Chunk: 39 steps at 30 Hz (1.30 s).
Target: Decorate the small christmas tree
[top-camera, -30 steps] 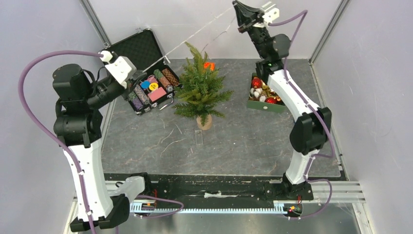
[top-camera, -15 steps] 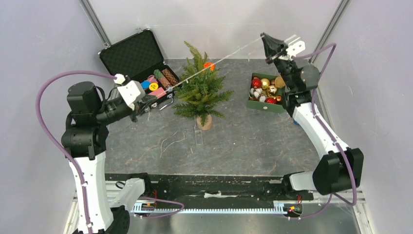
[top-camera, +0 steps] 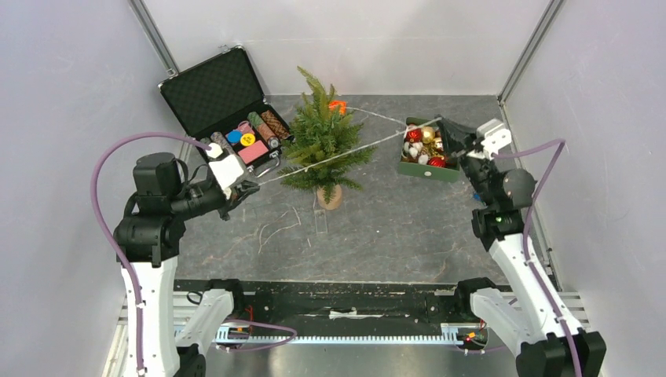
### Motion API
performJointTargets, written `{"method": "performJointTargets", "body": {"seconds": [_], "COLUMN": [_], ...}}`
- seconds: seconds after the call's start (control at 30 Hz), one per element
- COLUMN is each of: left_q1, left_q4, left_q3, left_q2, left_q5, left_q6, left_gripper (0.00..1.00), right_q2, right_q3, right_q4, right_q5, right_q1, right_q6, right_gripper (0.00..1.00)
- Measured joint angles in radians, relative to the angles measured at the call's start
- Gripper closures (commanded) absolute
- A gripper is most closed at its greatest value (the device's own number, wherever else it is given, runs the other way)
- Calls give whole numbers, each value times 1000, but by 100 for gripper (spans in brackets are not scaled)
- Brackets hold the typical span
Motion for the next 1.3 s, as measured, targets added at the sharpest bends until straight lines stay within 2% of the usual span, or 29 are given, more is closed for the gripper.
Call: {"method": "performJointTargets", "body": {"seconds": [0.23,0.5,0.8,1.0,1.17,1.3], "left_q1": [-3,-3,-3,-3,-3,-3], "left_q4": [-34,-80,-123,-106,-118,-117], "left_q3": [-23,-38,-135,-148,-110,-37], "left_q2": [-24,-83,-107,-120,-129,-134], "left_q5": [-146,-338,-393,-536,-607,-677], "left_q6": [24,5,-10,-31,-48,-55], "left_gripper": [98,98,98,98,98,98], "right_q2": [-151,-280,-122,-112,-165,-116], "right_q3": [-230,-315,-423,-409,-374,-329], "right_q4": [-92,-138,-75,-56,-117,-107], "right_q5": [-27,-37,-32,-37,-56,-63], "right_q1": [13,202,387,506,530,560], "right_q6": [137,122,56,-8,-78,-83], "right_gripper": [100,100,100,100,100,100]}}
